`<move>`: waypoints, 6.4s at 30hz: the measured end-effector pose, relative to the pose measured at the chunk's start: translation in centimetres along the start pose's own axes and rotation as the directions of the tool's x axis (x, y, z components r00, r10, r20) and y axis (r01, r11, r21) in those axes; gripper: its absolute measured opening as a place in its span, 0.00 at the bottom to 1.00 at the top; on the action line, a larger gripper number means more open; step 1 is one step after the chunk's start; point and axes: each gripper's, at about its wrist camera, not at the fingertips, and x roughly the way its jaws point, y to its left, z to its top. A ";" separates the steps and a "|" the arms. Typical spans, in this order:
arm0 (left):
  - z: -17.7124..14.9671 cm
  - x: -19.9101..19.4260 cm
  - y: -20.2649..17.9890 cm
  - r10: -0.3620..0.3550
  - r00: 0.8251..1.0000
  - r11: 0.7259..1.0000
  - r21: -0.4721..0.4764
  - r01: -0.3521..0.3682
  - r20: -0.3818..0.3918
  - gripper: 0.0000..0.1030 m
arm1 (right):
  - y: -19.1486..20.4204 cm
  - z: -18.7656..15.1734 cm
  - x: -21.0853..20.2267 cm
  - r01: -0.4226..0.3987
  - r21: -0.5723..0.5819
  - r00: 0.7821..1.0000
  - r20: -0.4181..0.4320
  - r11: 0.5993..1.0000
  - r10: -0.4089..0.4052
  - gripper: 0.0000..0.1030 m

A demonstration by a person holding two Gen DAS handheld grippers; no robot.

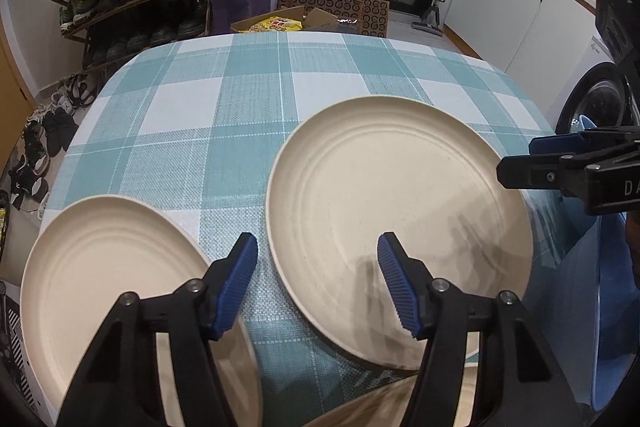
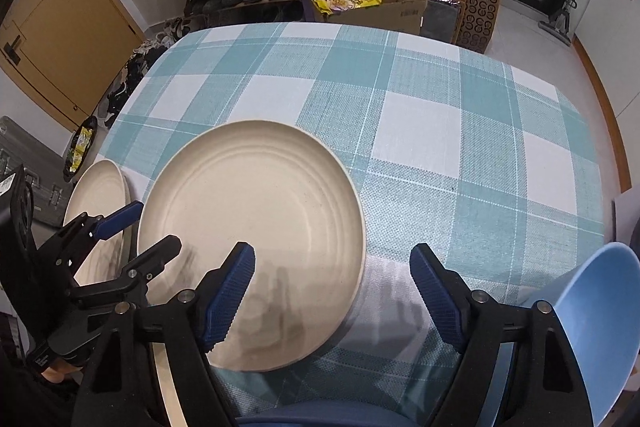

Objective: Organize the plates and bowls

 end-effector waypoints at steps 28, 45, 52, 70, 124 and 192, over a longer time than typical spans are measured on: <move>-0.5 0.7 -0.1 0.032 0.999 0.999 0.023 -0.031 -0.028 0.33 | 0.4 -0.9 2.9 -0.009 -0.035 0.998 -0.063 0.999 0.007 0.43; -0.2 -1.4 0.0 0.048 0.998 0.999 0.007 -0.049 0.034 0.29 | 0.3 -1.7 0.0 0.036 -0.066 0.999 0.029 0.997 -0.034 0.25; -0.3 -3.7 0.0 0.053 0.996 0.998 0.008 -0.054 0.076 0.29 | 1.0 -2.1 -2.0 0.031 -0.062 0.996 0.081 0.998 -0.026 0.23; -2.6 -10.2 0.1 0.062 0.983 0.998 -0.007 -0.062 0.174 0.29 | 4.5 -4.9 -7.8 0.041 -0.098 0.983 0.181 0.994 -0.023 0.23; -14.3 -17.1 1.9 0.085 0.961 0.996 -0.037 -0.078 0.264 0.29 | 13.2 -17.1 -11.4 0.084 -0.180 0.969 0.245 0.980 -0.038 0.23; -16.1 -12.0 1.4 0.098 0.986 0.994 0.033 -0.103 0.132 0.30 | 14.2 -22.9 -6.6 0.200 -0.184 0.966 0.202 0.963 -0.162 0.23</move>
